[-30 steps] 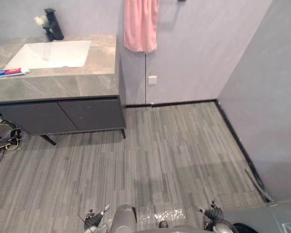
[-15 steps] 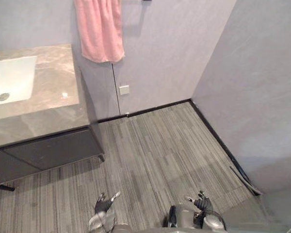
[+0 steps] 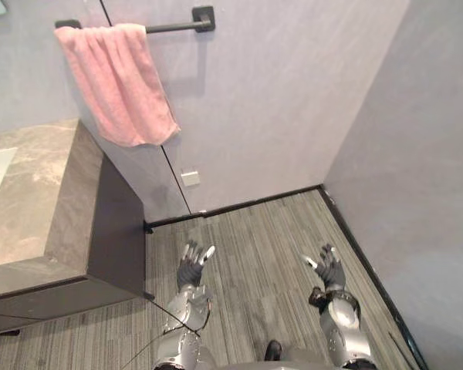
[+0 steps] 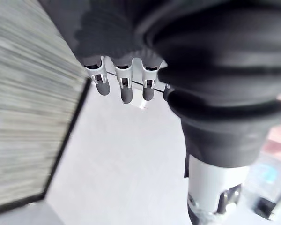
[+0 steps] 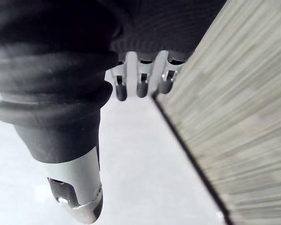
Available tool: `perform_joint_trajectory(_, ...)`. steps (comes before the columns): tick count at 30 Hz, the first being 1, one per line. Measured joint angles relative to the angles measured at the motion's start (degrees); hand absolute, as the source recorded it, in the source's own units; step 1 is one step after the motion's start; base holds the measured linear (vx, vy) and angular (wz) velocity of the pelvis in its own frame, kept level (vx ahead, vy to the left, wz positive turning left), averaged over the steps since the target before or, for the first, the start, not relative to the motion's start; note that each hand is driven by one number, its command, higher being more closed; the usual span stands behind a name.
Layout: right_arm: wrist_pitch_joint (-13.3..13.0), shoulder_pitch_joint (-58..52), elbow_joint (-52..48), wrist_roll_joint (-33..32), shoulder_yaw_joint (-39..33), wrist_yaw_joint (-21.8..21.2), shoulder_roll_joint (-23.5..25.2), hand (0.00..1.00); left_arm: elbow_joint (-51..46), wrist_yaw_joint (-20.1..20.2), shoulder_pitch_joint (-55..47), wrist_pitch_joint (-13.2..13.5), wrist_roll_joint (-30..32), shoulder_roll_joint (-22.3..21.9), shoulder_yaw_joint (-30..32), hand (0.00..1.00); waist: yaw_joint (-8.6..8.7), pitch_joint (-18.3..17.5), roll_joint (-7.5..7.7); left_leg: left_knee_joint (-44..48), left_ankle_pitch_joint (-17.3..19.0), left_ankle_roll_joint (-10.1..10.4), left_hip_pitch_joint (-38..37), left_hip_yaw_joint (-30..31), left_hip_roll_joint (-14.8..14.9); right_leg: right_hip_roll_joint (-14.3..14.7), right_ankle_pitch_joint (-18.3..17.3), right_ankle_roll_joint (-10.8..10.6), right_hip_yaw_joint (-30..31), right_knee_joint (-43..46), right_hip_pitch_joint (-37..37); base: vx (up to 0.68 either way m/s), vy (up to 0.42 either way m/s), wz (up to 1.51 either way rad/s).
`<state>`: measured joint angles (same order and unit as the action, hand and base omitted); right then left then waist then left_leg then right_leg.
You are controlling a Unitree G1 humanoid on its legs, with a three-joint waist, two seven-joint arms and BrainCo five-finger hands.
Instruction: Organize washtable
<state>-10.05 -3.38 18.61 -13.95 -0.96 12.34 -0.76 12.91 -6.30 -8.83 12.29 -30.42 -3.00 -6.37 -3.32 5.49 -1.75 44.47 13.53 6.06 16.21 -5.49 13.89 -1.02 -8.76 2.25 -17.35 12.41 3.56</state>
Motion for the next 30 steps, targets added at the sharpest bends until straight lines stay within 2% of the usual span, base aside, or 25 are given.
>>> perform_joint_trajectory(1, -0.4, 0.1, -1.6, 0.0, 0.0, 0.1, -0.3, 0.00, -2.7, -0.1, -0.8, 0.3, -0.3, -0.1, -0.1, 0.00, -0.47, -0.3, -0.46, -2.6, 0.2, -0.4, 1.9, -0.9, -1.6, 0.5, -0.2, -0.1, -0.5, -1.6, -1.5, 0.38, -0.078, 0.17)
perform_joint_trajectory(3, -0.8, 0.2, -4.7, 0.1, 0.0, 0.3, -0.3, 0.00, -8.2, -0.5, -2.5, 0.7, -0.3, -0.2, 0.3, 0.00, -0.69, -0.4, -0.27, -10.2, 0.0, -0.8, 4.5, -2.7, -5.5, 0.8, -1.0, -1.1, -1.6, -4.0, -4.4, 0.33, -0.003, 0.30)
perform_joint_trajectory(4, -0.9, 0.5, -6.1, 0.1, 0.3, 0.8, -0.3, 0.00, -11.6, -2.3, -3.1, 1.1, 0.5, -0.4, 0.4, 0.00, -1.27, -1.0, -0.18, -17.1, -0.7, -1.9, 4.6, -2.6, -8.1, 0.8, -1.9, -2.2, -1.5, -4.3, -4.8, 0.35, 0.062, 0.01)
perform_joint_trajectory(5, -1.0, 0.9, -6.9, 0.1, 0.6, 1.3, 0.0, 0.00, -14.0, -3.5, -3.4, 1.5, 1.6, -0.8, 0.4, 0.00, -2.26, -1.4, -0.52, -20.2, -3.7, -6.4, 4.2, -2.5, -9.2, 0.8, -2.9, -2.8, -0.8, -3.8, -5.5, 0.38, 0.084, -0.25)
perform_joint_trajectory(6, -1.0, 0.9, -7.3, 0.1, 1.4, 1.5, 0.6, 0.00, -16.2, -4.6, -3.7, 2.0, 2.3, -0.8, 0.7, 0.00, -3.03, -1.6, 0.62, -20.3, -4.9, -8.1, 3.0, -3.2, -10.1, -0.2, -4.3, -3.7, 0.2, -2.8, -6.0, 0.51, 0.124, -0.23)
perform_joint_trajectory(7, -1.1, -0.9, -9.7, 0.0, 2.3, 1.4, 2.0, 0.00, -18.9, -6.0, -3.5, 2.3, 3.2, -0.9, 0.9, 0.00, -3.49, -1.9, 2.04, -20.2, -3.0, -8.9, 0.9, -4.1, -11.3, -2.7, -6.5, -6.6, 1.1, 4.1, -4.8, 0.45, 0.122, -0.12)
perform_joint_trajectory(8, -1.3, -1.5, -10.6, 0.0, 2.5, 1.3, 2.4, 0.00, -19.9, -6.4, -3.4, 2.6, 3.5, -0.9, 0.9, 0.00, -3.58, -1.8, 2.16, -19.8, -2.2, -9.1, 0.1, -4.2, -11.6, -3.7, -7.2, -7.5, 2.0, 9.9, -3.1, 0.56, 0.170, 0.04)
perform_joint_trajectory(9, -1.7, -2.1, -11.3, -0.1, 2.7, 1.0, 3.1, 0.00, -21.2, -6.7, -3.5, 2.9, 3.5, -0.9, 1.0, 0.00, -3.27, -1.5, 2.41, -19.4, -0.9, -9.3, -1.9, -4.0, -12.2, -5.5, -6.9, -7.4, 3.7, 20.7, 0.5, 0.48, 0.151, 0.19)
perform_joint_trajectory(10, -2.2, -2.9, -11.4, -0.1, 3.6, 0.8, 4.0, 0.00, -23.5, -7.6, -3.7, 2.9, 3.5, -0.9, 1.6, 0.00, -1.90, -0.9, 2.99, -19.6, 0.8, -9.9, -5.4, -2.8, -13.7, -7.4, -5.5, -7.3, 5.7, 34.9, 4.4, 0.57, 0.139, 0.48)
perform_joint_trajectory(11, -2.3, -4.3, -11.4, -0.1, 4.4, 0.2, 4.7, 0.00, -25.4, -8.1, -3.7, 3.1, 4.0, -0.9, 1.9, 0.00, -1.06, -0.7, 2.99, -19.8, 2.6, -10.3, -9.3, -1.4, -14.4, -7.2, -6.1, -7.4, 8.5, 42.9, 6.2, 0.38, 0.069, 0.60)
perform_joint_trajectory(12, -2.3, -5.0, -11.4, -0.1, 4.5, 0.0, 4.7, 0.00, -26.4, -8.4, -3.8, 3.2, 4.2, -0.9, 1.9, 0.00, -0.71, -0.7, 2.88, -20.1, 3.2, -10.3, -10.9, -0.8, -14.4, -7.1, -6.4, -7.4, 9.3, 44.8, 6.9, 0.41, 0.035, 0.78)
perform_joint_trajectory(14, -2.5, -6.8, -11.5, -0.1, 4.2, -0.5, 4.9, 0.00, -29.7, -8.8, -3.7, 4.4, 6.4, -1.0, 2.0, 0.00, -0.42, -1.0, 3.01, -23.4, 4.4, -10.4, -15.3, 2.5, -15.0, -5.9, -8.0, -6.8, 9.4, 41.5, 10.0, 0.40, -0.019, 0.70)
perform_joint_trajectory(15, -2.6, -7.5, -11.5, -0.1, 3.8, -0.7, 4.9, 0.00, -30.4, -8.8, -3.6, 4.9, 6.7, -0.9, 2.0, 0.00, -0.22, -1.2, 3.55, -24.5, 4.5, -10.4, -16.2, 4.0, -15.0, -5.5, -8.2, -6.5, 8.9, 37.0, 11.5, 0.40, -0.091, 0.79)
perform_joint_trajectory(17, -2.7, -8.1, -11.7, -0.1, 3.6, -1.0, 4.8, 0.00, -30.5, -8.9, -3.9, 5.6, 6.9, -1.0, 2.9, 0.00, 1.09, -1.4, 3.57, -25.1, 5.8, -9.4, -17.1, 7.1, -14.3, -4.2, -7.9, -6.3, 7.2, 25.3, 12.9, 0.38, -0.120, 0.79)
perform_joint_trajectory(18, -2.7, -8.3, -11.7, -0.1, 3.9, -1.2, 4.7, 0.00, -30.4, -9.0, -4.5, 5.7, 7.0, -1.1, 4.4, 0.00, 1.06, -1.6, 3.79, -25.7, 6.9, -8.2, -18.4, 7.6, -14.0, -2.6, -6.4, -5.4, 7.6, 17.7, 13.0, 0.38, -0.153, 0.54)
perform_joint_trajectory(19, -2.8, -8.8, -11.7, -0.2, 4.0, -1.3, 4.7, 0.00, -30.2, -9.5, -5.3, 5.9, 7.2, -1.1, 5.5, 0.00, 1.33, -1.8, 3.90, -25.5, 8.4, -6.8, -20.1, 8.6, -13.8, -1.7, -1.2, -3.2, 9.1, 14.3, 12.1, 0.52, -0.205, 0.54)
perform_joint_trajectory(20, -2.8, -9.8, -11.4, -0.2, 3.7, -1.2, 4.7, 0.00, -28.9, -10.1, -6.1, 5.9, 7.6, -1.1, 5.2, 0.00, 1.45, -3.1, 2.86, -25.4, 8.9, -6.0, -21.6, 9.5, -12.1, -0.7, -2.0, -1.8, 7.7, 14.2, 10.3, 0.49, -0.173, 0.47)
perform_joint_trajectory(21, -2.8, -10.1, -11.4, -0.5, 3.6, -1.1, 4.7, 0.00, -28.6, -10.2, -6.4, 5.9, 7.7, -1.1, 5.3, 0.00, 1.25, -3.4, 2.54, -24.5, 8.6, -5.6, -21.6, 9.5, -11.8, -0.5, -2.7, -1.2, 7.1, 14.1, 9.7, 0.53, -0.178, 0.48)
perform_joint_trajectory(23, -2.8, -10.5, -11.2, -1.5, 3.9, -1.3, 3.8, 0.00, -27.9, -11.3, -6.3, 5.8, 8.7, -1.1, 5.4, 0.00, 1.32, -2.9, 1.20, -14.7, 7.0, -2.9, -18.3, 10.1, -11.7, -0.1, -3.7, 0.0, 5.9, 12.8, 6.9, 0.45, -0.148, 0.44)
perform_joint_trajectory(24, -2.6, -10.6, -11.1, -2.0, 4.3, -1.2, 3.2, 0.00, -27.9, -11.7, -6.3, 5.7, 8.7, -1.0, 5.4, 0.00, 1.27, -2.0, 0.60, -2.0, 4.8, 0.4, -12.8, 10.0, -11.0, 0.2, -3.9, 0.4, 6.0, 10.1, 3.0, 0.53, -0.121, 0.26)
perform_joint_trajectory(25, -2.4, -10.6, -11.0, -2.4, 4.4, -1.1, 3.3, 0.00, -27.9, -12.3, -6.6, 5.7, 8.8, -1.1, 5.9, 0.00, 0.76, -2.0, 0.47, 5.1, 5.0, 0.0, -9.7, 8.1, -9.6, 0.7, -4.0, 0.4, 6.3, 7.5, -0.9, 0.43, -0.086, 0.13)
perform_joint_trajectory(27, -2.5, -10.1, -11.0, -2.4, 5.1, -0.8, 3.4, 0.00, -28.1, -13.7, -7.4, 5.8, 10.0, -1.1, 6.7, 0.00, 0.44, -1.8, 1.00, 7.1, 5.9, -1.1, -6.2, 5.6, -6.4, 0.8, -4.0, 0.4, 6.6, 5.4, -5.3, 0.34, -0.029, -0.17)
perform_joint_trajectory(28, -2.6, -9.7, -11.0, -2.4, 5.6, -0.6, 3.5, 0.00, -28.2, -14.2, -7.9, 5.8, 10.6, -1.1, 6.8, 0.00, 0.16, -1.8, 0.97, 5.4, 5.9, -1.2, -4.7, 4.7, -4.6, 0.7, -4.0, 0.4, 7.1, 4.9, -6.5, 0.38, 0.024, -0.44)
perform_joint_trajectory(29, -2.6, -9.4, -11.1, -2.4, 6.0, -0.1, 3.5, 0.00, -28.2, -15.1, -8.0, 5.3, 11.5, -1.1, 6.5, 0.00, -0.90, -1.9, 1.13, 1.2, 5.9, -1.3, -2.7, 3.9, -2.4, 0.2, -4.0, 0.5, 7.9, 4.3, -7.5, 0.29, 0.064, -0.47)
perform_joint_trajectory(30, -2.6, -9.3, -11.1, -2.4, 6.2, -0.1, 3.6, 0.00, -28.2, -15.5, -8.0, 5.0, 12.4, -1.1, 6.5, 0.00, -1.09, -1.8, 1.31, -1.8, 5.8, -1.5, -1.9, 3.6, -1.7, -0.2, -4.0, 0.5, 8.0, 4.1, -7.9, 0.26, 0.125, -0.47)
